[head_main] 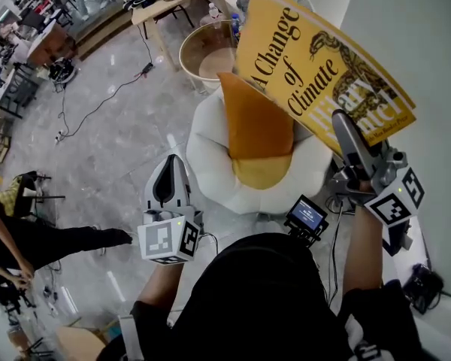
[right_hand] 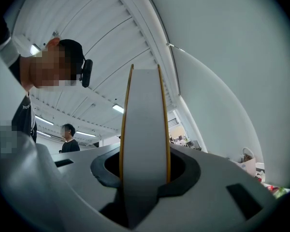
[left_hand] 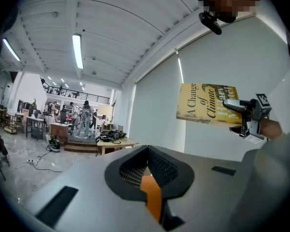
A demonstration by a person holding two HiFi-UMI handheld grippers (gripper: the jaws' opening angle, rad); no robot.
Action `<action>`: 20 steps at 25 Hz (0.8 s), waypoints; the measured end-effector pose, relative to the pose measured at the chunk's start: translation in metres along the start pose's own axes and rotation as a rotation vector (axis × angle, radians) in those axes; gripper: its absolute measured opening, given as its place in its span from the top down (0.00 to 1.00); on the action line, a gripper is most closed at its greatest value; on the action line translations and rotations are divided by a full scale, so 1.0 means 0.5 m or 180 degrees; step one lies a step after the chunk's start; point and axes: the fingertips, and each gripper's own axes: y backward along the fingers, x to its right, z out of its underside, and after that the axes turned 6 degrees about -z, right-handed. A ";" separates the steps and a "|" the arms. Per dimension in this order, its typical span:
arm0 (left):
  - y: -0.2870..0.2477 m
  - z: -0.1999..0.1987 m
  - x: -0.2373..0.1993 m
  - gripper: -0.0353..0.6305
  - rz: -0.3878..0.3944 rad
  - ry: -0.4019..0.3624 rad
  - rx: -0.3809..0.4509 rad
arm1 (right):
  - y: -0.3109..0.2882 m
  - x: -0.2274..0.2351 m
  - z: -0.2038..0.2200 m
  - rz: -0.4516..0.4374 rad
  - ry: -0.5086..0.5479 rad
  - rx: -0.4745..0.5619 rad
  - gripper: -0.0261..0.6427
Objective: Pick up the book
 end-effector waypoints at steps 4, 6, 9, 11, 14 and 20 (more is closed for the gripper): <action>0.117 0.001 -0.029 0.93 -0.0035 0.0089 0.0041 | 0.035 -0.111 0.006 0.0009 0.0022 0.0008 0.73; 0.302 -0.002 -0.075 0.93 -0.0007 0.0138 0.0107 | 0.090 -0.302 0.013 0.0027 0.0090 0.0049 0.73; 0.464 -0.001 -0.116 0.93 0.0009 0.0187 0.0146 | 0.139 -0.462 0.023 0.0069 0.0108 0.0097 0.73; 0.466 -0.003 -0.115 0.93 0.0018 0.0186 0.0145 | 0.139 -0.458 0.025 0.0106 0.0081 0.0112 0.73; 0.459 -0.011 -0.114 0.93 0.0023 0.0182 0.0155 | 0.137 -0.447 0.023 0.0144 0.0081 0.0105 0.73; 0.452 -0.009 -0.128 0.93 0.0002 0.0209 0.0143 | 0.136 -0.448 0.024 0.0165 0.0070 0.0142 0.73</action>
